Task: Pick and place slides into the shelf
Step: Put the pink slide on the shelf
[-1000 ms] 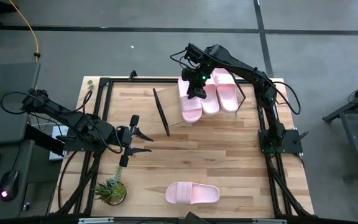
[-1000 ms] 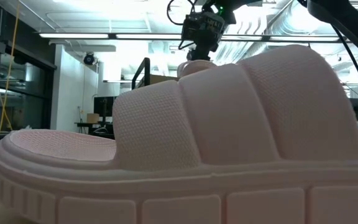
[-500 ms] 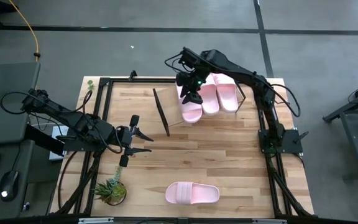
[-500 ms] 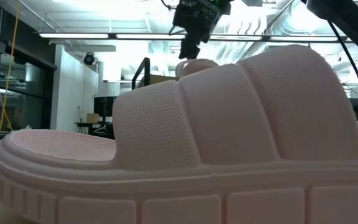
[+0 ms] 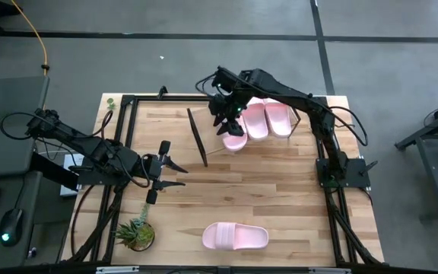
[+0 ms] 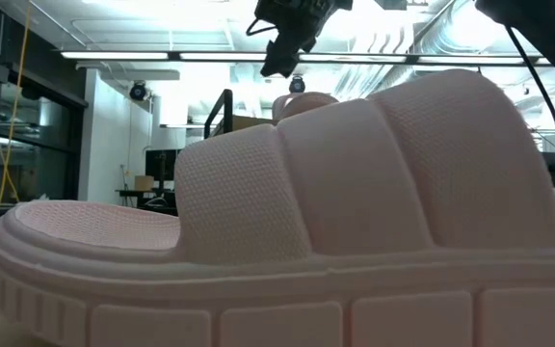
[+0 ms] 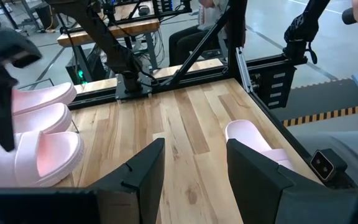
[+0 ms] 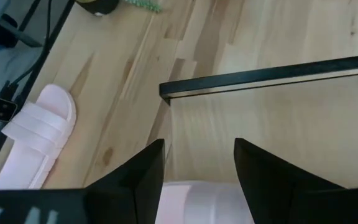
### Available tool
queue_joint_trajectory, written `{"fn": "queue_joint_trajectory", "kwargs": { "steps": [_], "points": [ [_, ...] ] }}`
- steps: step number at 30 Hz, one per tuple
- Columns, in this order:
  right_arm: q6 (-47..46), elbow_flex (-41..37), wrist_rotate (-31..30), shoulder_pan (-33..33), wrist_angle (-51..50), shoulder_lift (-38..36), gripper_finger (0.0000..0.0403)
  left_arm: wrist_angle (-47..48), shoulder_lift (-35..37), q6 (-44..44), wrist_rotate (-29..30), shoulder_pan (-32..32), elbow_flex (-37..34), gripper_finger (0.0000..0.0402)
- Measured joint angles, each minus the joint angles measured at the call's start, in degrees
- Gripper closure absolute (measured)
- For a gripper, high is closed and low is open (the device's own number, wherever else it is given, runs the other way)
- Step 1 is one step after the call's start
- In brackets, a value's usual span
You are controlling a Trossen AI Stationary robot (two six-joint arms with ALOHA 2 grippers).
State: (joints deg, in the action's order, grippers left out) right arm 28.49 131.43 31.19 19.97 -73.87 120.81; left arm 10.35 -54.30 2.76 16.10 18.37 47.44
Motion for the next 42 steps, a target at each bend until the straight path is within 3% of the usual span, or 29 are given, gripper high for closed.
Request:
{"fn": "queue_joint_trajectory", "kwargs": {
  "steps": [16, 27, 42],
  "points": [
    [0.0, -7.4, -15.3, -4.3, 2.5, 0.0, 0.0219, 0.0, 0.0, 0.0, 0.0, 0.0, 0.0, 0.0245],
    [-1.3, -5.5, -21.3, -4.4, -2.0, 0.0, 0.0219, 0.0, 0.0, 0.0, 0.0, 0.0, 0.0, 0.0245],
    [-3.0, -5.5, -21.2, -4.2, -5.2, 0.1, 0.0219, 0.0, 0.0, 0.0, 0.0, 0.0, 0.0, 0.0245]
  ]
}}
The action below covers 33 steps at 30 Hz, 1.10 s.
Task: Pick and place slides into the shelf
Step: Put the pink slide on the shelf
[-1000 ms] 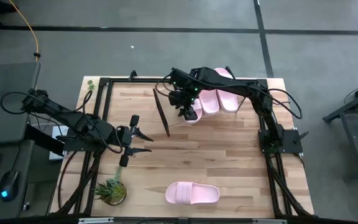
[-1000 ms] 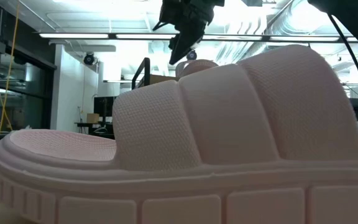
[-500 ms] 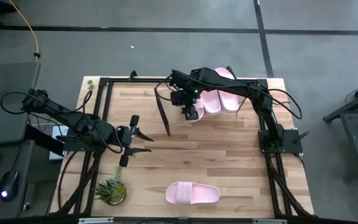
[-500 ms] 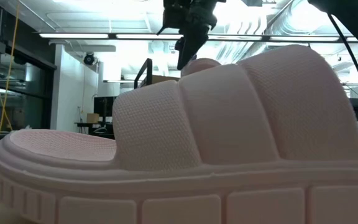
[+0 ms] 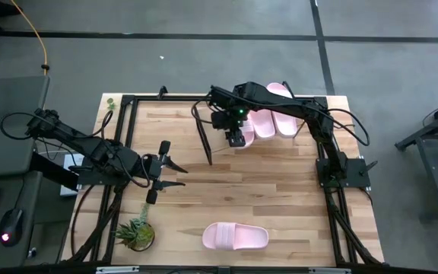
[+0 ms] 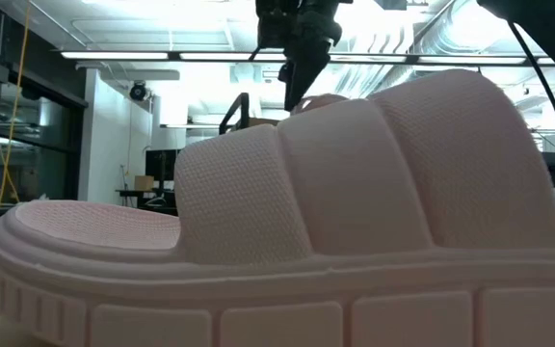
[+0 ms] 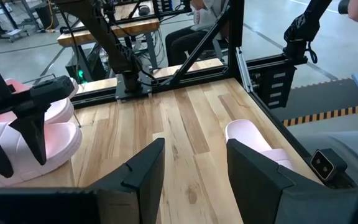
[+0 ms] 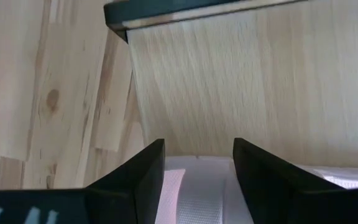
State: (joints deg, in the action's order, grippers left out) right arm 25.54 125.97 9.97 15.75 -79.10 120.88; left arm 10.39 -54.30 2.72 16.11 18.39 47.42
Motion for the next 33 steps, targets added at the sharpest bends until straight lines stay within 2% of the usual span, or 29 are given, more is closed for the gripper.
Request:
{"fn": "queue_joint_trajectory", "kwargs": {
  "steps": [7, 16, 26, 33],
  "points": [
    [0.2, 0.0, 7.0, 0.0, 4.4, 0.0, 0.0219, 0.0, 0.0, 0.0, 0.0, 0.0, 0.0, 0.0245],
    [0.4, -0.1, 12.7, -1.3, 5.6, 0.0, 0.0219, 0.0, 0.0, 0.0, 0.0, 0.0, 0.0, 0.0245],
    [0.0, -0.2, 12.7, -4.3, 8.2, 0.0, 0.0219, 0.0, 0.0, 0.0, 0.0, 0.0, 0.0, 0.0245],
    [-1.1, -3.4, 13.8, -4.9, 8.9, 0.1, 0.0219, 0.0, 0.0, -0.1, 0.0, 0.0, 0.0, 0.0245]
  ]
}}
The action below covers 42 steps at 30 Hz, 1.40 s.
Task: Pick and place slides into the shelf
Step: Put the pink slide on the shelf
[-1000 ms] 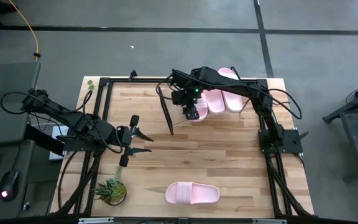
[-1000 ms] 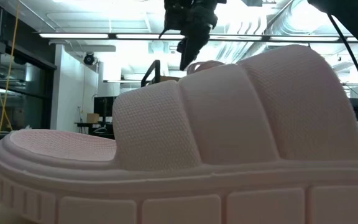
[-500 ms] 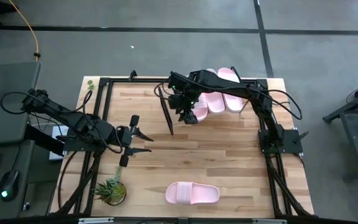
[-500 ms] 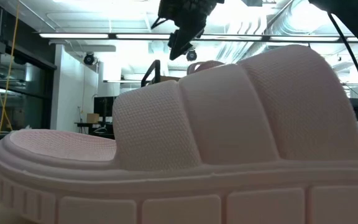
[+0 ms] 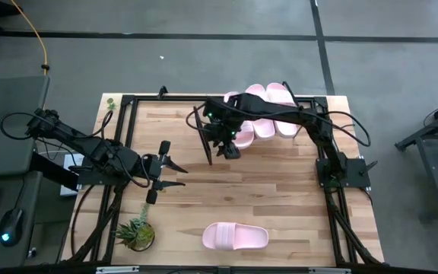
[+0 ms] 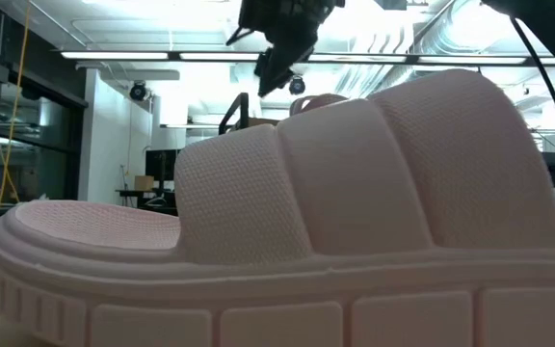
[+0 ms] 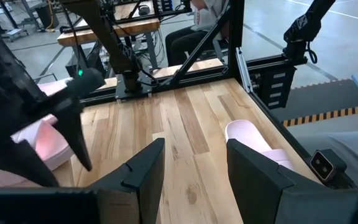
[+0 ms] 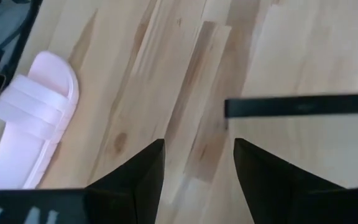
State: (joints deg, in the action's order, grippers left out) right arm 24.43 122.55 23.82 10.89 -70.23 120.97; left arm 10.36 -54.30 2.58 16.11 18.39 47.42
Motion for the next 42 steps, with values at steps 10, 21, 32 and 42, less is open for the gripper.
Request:
{"fn": "queue_joint_trajectory", "kwargs": {
  "steps": [10, 21, 32, 42],
  "points": [
    [0.0, -7.6, 0.2, -4.3, 0.7, 0.0, 0.0219, 0.0, 0.0, -0.4, 0.0, 0.0, 0.0, 0.0245],
    [-1.5, -7.8, 0.2, -11.5, 1.8, 0.0, 0.0219, 0.9, 0.0, -1.7, 0.0, 0.0, 0.0, 0.0245],
    [-5.7, -7.7, -7.3, -15.7, -0.8, -1.5, 0.0219, 4.8, 0.0, -5.2, 2.1, 0.0, 0.0, 0.0245],
    [-10.8, -7.6, -6.9, -18.8, 1.4, -6.4, 0.0219, 9.0, 0.0, -11.0, 1.2, 0.0, 0.0, 0.0245]
  ]
}}
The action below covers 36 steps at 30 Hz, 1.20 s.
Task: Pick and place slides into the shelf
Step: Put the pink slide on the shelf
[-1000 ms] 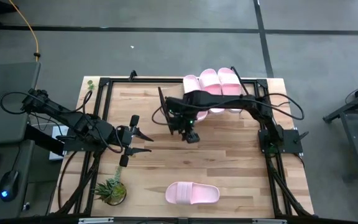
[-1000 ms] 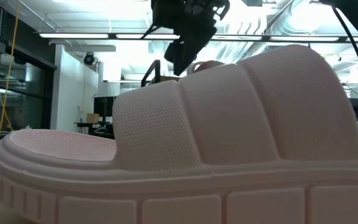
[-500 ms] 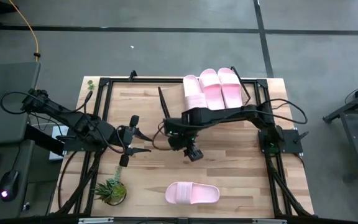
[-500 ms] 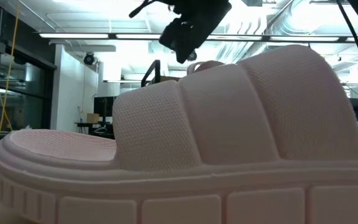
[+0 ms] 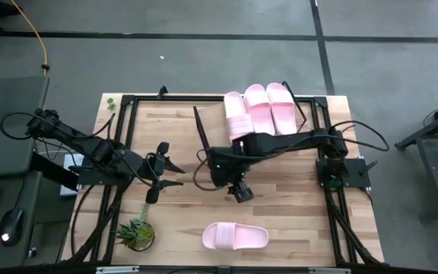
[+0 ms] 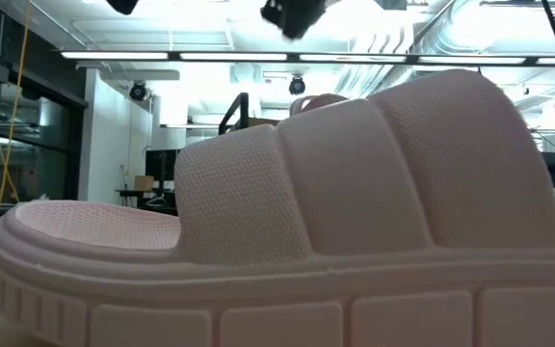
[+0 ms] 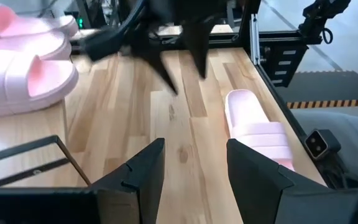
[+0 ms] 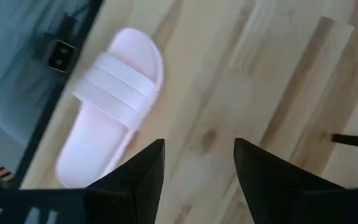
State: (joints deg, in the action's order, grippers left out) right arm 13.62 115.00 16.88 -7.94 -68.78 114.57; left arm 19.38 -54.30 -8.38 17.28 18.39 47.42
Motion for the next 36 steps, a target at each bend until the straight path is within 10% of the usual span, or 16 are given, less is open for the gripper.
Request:
{"fn": "queue_joint_trajectory", "kwargs": {
  "steps": [22, 36],
  "points": [
    [-13.3, 0.0, -18.2, -16.1, 2.3, -2.3, 0.0219, -7.1, -9.0, -7.2, -8.4, 0.0, 0.0, 0.0245],
    [-18.8, 0.0, -31.0, -22.8, 2.1, -3.3, 0.0219, -14.0, -17.2, 8.8, -8.6, 5.7, 0.0, 0.0245]
  ]
}}
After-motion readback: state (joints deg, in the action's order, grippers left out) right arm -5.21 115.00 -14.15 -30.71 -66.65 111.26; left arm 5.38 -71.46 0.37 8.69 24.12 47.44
